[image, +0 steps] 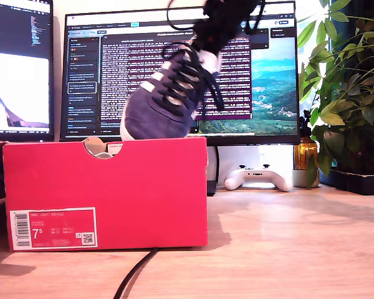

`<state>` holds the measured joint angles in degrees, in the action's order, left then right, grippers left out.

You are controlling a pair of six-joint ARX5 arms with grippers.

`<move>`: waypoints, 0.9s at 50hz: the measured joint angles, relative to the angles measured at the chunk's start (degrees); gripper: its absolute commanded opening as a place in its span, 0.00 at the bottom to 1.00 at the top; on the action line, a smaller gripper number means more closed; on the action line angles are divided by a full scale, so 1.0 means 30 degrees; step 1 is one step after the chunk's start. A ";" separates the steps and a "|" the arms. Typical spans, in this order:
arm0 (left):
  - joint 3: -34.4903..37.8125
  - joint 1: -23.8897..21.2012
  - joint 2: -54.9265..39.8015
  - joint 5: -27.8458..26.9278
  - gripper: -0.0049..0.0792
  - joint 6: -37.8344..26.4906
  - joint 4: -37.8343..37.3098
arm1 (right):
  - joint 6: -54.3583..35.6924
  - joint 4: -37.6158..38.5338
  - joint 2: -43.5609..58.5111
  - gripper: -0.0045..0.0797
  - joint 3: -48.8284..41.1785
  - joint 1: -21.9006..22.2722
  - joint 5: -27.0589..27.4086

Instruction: Pack the blue shoes by picking the first shoe and placing it inside the red shoebox, left side, then picking and rotating the second shoe and placing it in the shoebox

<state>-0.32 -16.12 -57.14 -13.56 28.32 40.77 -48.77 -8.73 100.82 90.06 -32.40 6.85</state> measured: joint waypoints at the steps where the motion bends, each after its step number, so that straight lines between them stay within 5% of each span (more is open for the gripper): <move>1: 0.0000 0.0000 0.0000 0.0007 0.03 0.0000 0.0000 | 0.0000 0.0007 0.0073 0.04 0.0000 -0.0015 0.0000; 45: 0.0000 0.0000 0.0000 0.0007 0.03 0.0000 0.0007 | -0.0568 -0.1851 0.2958 0.04 0.0000 -0.0634 -0.0109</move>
<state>-0.32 -16.12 -57.14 -13.54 28.32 40.80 -50.48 -14.28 109.69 90.06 -34.30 6.52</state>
